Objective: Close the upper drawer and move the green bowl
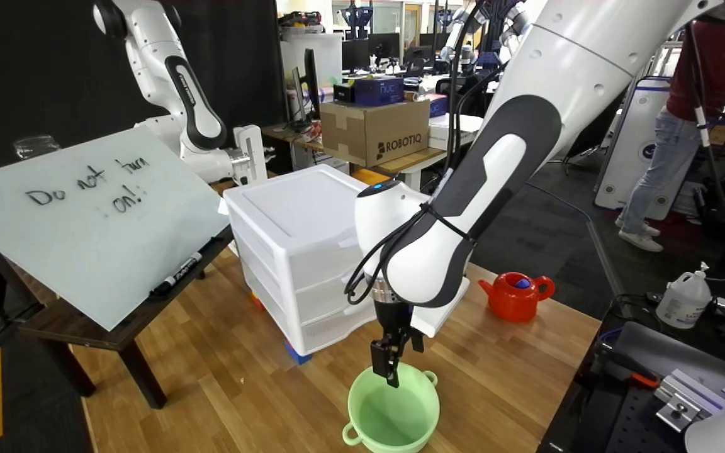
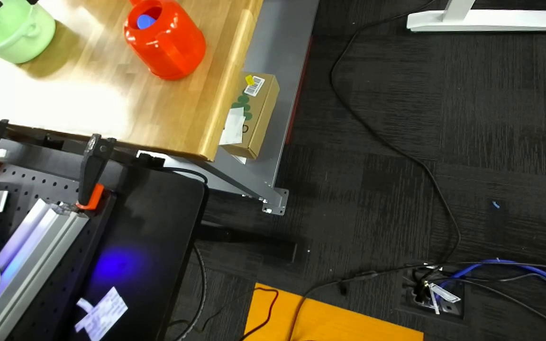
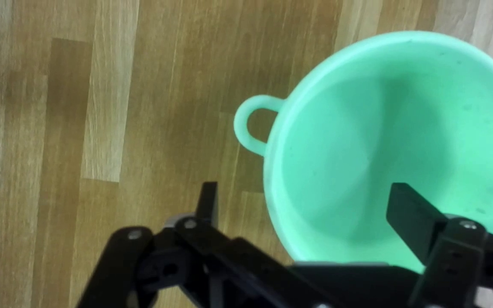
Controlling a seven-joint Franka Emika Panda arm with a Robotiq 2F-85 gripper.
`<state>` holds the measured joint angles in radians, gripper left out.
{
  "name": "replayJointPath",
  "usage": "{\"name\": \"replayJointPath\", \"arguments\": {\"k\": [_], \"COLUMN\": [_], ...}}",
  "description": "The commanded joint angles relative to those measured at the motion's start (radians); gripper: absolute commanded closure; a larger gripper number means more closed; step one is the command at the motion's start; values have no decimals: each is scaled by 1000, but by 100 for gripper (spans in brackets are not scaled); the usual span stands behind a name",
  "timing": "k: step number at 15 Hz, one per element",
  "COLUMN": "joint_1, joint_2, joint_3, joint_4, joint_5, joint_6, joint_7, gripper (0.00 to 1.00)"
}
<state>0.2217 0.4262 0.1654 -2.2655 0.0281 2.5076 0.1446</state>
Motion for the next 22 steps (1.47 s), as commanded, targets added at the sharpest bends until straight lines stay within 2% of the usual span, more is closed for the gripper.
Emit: {"name": "replayJointPath", "arguments": {"k": [1, 8, 10, 11, 20, 21, 22], "joint_1": [20, 11, -3, -9, -68, -73, -79], "joint_2": [3, 4, 7, 9, 14, 13, 12], "joint_3": [-9, -1, 3, 5, 19, 19, 20], "joint_4": [-16, -68, -74, -72, -46, -43, -40], "joint_5": [-19, 5, 14, 17, 64, 72, 80], "joint_6": [18, 76, 80, 77, 21, 13, 7], "joint_7": [9, -9, -25, -35, -124, -133, -141], "gripper": [0, 2, 15, 27, 90, 96, 93]}}
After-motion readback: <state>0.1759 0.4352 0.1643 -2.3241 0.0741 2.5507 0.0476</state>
